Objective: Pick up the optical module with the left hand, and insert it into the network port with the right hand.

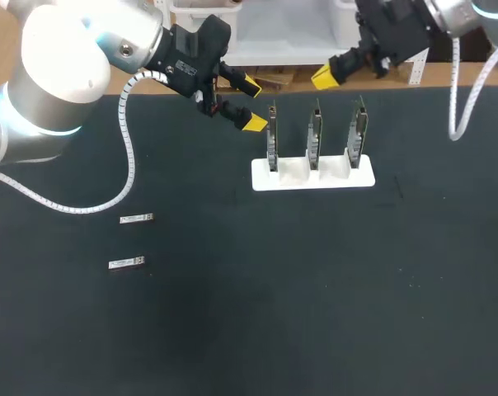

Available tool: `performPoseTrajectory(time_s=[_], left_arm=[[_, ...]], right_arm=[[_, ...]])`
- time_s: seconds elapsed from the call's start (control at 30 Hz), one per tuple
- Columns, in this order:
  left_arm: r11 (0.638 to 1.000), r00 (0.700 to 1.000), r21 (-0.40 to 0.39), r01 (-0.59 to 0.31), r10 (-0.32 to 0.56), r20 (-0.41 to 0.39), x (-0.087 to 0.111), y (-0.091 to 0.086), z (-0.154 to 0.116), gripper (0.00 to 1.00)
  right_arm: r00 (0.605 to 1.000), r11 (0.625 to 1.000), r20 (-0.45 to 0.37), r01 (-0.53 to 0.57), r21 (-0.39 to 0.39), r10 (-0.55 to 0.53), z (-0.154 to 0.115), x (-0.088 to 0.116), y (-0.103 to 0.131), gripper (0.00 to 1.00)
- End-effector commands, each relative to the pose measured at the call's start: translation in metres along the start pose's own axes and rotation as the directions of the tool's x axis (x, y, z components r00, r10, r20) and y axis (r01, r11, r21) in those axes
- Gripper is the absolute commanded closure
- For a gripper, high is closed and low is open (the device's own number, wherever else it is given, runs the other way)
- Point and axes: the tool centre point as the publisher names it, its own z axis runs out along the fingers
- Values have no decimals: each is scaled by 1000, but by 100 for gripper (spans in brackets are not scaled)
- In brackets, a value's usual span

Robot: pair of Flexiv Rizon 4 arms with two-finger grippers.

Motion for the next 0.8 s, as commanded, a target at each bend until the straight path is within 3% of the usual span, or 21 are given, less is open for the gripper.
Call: performPoseTrajectory(time_s=[0.03,0.43,0.8], left_arm=[[1000,1000,-3,4,-4,-7,-1,-1,0,0],[1000,1000,-3,4,-4,-7,-1,-1,0,0],[1000,1000,-3,4,-4,-7,-1,-1,0,0]], right_arm=[[1000,1000,-3,6,-23,-6,-5,7,-8,100],[999,996,-34,12,-83,-15,-11,20,-8,100],[999,996,-48,2,-87,-7,-11,30,-7,100]])
